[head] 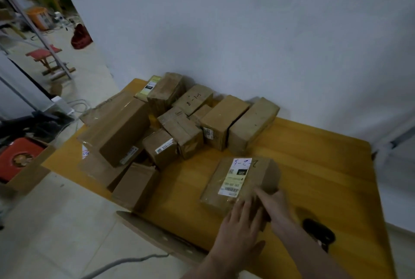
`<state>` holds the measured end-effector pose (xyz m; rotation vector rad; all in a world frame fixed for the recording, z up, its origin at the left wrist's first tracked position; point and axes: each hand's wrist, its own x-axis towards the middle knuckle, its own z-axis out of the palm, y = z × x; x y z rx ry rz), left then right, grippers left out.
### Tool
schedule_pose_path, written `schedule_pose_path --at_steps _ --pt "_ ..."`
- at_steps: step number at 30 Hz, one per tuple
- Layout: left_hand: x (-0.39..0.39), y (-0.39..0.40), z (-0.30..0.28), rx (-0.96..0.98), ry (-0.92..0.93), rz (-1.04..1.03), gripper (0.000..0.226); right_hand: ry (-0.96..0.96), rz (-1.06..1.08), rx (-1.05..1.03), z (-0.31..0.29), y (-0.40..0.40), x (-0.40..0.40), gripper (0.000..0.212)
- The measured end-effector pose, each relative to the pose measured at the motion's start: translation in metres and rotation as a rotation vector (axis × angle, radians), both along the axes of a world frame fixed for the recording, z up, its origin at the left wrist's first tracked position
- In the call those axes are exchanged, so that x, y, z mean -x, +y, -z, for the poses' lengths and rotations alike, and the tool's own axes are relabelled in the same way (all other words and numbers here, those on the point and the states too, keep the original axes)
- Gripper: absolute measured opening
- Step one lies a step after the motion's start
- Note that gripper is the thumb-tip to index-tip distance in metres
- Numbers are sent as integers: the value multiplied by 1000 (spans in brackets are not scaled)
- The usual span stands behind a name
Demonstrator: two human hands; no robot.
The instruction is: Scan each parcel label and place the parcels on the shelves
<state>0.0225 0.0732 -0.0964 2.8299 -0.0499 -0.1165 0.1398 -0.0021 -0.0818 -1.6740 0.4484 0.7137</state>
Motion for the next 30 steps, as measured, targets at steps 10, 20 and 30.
schedule_pose_path --at_steps 10,20,30 --pt "0 10 -15 47 36 -288 66 -1 34 -44 -11 -137 0 69" --pt "-19 -34 -35 252 55 -285 84 28 -135 -203 -37 -260 -9 109" --pt "-63 -93 -106 -16 26 280 89 -69 -1483 461 -139 -229 -62 71"
